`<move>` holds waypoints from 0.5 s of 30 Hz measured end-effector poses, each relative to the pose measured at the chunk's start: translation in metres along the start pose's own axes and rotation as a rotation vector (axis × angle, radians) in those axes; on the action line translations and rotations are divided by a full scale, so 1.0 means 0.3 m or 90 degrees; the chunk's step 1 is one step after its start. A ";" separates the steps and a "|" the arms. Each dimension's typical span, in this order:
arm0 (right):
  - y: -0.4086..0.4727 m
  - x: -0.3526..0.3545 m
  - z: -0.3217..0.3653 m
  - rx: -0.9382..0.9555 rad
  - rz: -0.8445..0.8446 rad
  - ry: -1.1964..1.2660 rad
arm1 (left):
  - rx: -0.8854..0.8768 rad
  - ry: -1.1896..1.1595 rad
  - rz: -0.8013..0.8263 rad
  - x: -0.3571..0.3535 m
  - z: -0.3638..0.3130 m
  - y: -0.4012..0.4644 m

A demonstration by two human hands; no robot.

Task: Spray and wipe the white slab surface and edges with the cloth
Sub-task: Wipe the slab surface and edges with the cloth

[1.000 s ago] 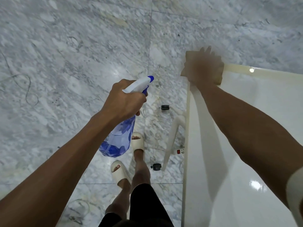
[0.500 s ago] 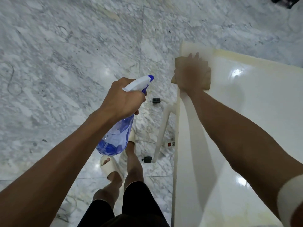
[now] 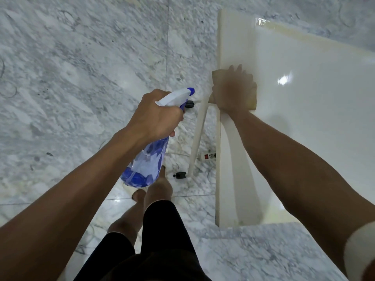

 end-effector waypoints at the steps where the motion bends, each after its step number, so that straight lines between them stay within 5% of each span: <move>1: -0.037 -0.001 -0.004 0.003 0.000 -0.001 | 0.001 0.004 0.004 -0.006 0.015 -0.025; 15: -0.490 0.005 -0.079 0.000 0.006 -0.001 | -0.005 0.002 -0.003 -0.067 0.132 -0.320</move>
Point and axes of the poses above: each hand's wrist, its own y-axis towards the middle knuckle, its own x-axis out of the back of the hand, z = x × y, the point moved 5 cm from there along y, towards the middle knuckle, and after that the axes turned 9 degrees about -z, right-handed, at the moved point
